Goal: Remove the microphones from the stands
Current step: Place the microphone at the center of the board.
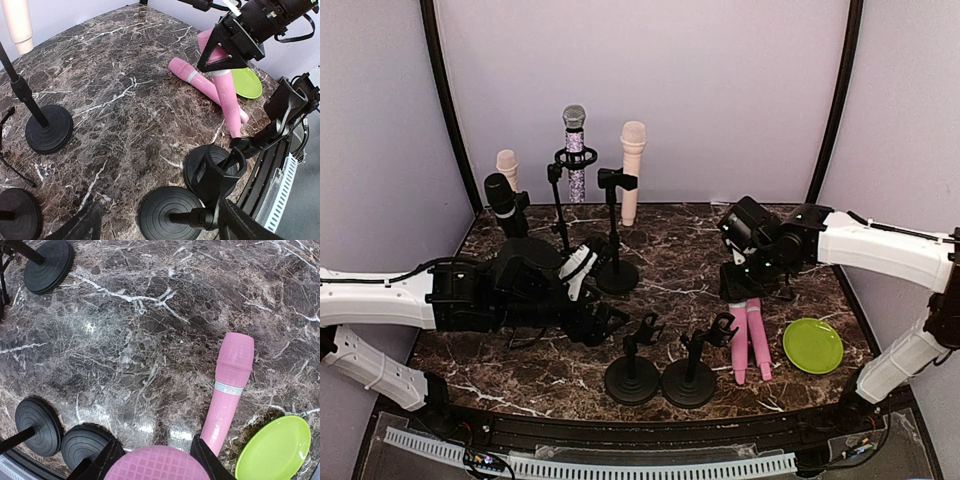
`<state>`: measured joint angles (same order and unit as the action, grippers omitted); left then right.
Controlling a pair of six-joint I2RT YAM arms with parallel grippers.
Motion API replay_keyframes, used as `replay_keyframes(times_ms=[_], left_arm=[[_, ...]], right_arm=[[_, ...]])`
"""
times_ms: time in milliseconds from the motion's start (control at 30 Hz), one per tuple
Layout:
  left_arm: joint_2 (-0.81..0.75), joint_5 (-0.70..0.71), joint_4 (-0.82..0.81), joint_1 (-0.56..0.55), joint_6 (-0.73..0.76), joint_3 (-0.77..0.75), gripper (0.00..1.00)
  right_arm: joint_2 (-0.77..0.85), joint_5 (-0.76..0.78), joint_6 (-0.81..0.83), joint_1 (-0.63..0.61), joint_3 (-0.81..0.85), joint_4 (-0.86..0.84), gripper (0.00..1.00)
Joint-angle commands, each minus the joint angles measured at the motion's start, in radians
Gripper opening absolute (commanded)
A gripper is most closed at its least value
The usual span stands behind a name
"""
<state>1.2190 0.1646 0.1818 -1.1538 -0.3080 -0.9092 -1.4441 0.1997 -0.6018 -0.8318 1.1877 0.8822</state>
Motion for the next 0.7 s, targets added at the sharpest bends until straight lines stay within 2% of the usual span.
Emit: replay_keyframes(times_ms=[0,333,667], left_arm=[[-0.036,0.007,0.006,0.002,-0.028,0.022,0.82],[-0.104,0.034,0.03,0.002,-0.055,0.062,0.82],[-0.157,0.042,0.044,0.002,-0.072,0.091,0.82]], right_arm=[[-0.1,0.079,-0.004,0.004,0.011,-0.123,0.39],[-0.271,0.139,-0.018,0.014,0.022,-0.266,0.4],[-0.394,0.168,-0.013,0.04,0.074,-0.289,0.43]])
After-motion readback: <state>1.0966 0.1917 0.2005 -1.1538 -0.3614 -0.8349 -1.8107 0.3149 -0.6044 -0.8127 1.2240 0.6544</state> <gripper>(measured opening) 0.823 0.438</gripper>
